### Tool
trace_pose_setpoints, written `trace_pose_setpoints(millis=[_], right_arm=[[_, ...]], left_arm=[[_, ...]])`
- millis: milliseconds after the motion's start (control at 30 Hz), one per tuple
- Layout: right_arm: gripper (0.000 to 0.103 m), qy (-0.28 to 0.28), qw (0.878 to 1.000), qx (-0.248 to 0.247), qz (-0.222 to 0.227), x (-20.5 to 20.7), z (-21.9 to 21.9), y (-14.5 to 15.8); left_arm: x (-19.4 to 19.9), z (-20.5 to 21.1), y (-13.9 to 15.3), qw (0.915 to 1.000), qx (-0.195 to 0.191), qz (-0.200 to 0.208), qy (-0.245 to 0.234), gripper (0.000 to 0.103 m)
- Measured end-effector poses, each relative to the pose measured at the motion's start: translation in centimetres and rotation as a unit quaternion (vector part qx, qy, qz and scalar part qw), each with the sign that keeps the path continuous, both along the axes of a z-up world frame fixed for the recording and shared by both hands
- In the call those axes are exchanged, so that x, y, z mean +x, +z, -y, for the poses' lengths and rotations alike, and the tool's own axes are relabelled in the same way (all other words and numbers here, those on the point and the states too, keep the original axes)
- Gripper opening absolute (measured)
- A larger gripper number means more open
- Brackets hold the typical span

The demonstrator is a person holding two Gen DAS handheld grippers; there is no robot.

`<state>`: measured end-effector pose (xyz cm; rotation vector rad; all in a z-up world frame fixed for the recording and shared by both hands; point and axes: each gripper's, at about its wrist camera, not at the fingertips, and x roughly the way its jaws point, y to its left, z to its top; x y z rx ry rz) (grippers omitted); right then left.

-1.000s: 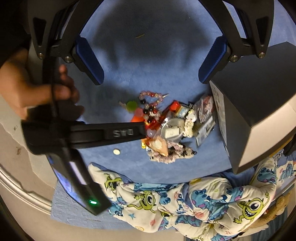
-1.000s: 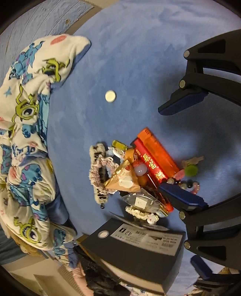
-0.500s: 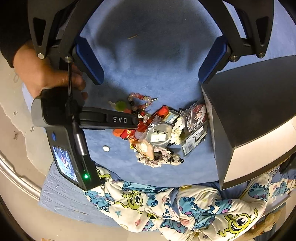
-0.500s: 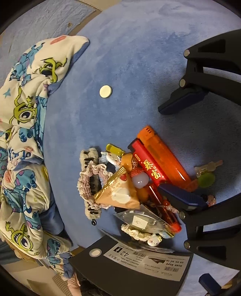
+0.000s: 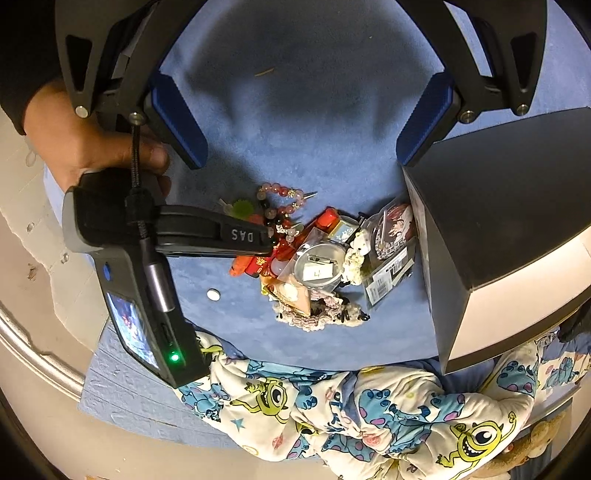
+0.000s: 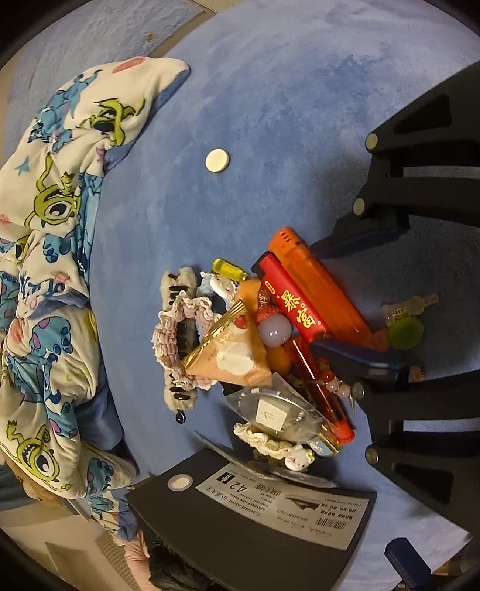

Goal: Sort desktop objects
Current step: 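Lower the right tool onto the orange lighter and close it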

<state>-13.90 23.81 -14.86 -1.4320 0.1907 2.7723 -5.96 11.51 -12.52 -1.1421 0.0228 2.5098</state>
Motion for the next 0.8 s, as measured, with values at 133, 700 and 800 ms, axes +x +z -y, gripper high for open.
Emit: trace_pose_setpoints(millis=[133, 700, 800], right_arm=[[0.029, 0.000, 1.000, -0.014, 0.003, 0.1, -0.1, 0.0], [0.011, -0.012, 0.999, -0.039, 0.009, 0.7, -0.3, 0.0], [0.011, -0.012, 0.999, -0.033, 0.002, 1.0, -0.2, 0.5]], left_arm=[[-0.1, -0.1, 0.0, 1.0000, -0.003, -0.003, -0.002, 0.103], [-0.3, 0.0, 0.3, 0.9999, -0.003, -0.012, 0.004, 0.103], [-0.5, -0.5, 0.3, 0.9999, -0.006, -0.013, 0.000, 0.103]])
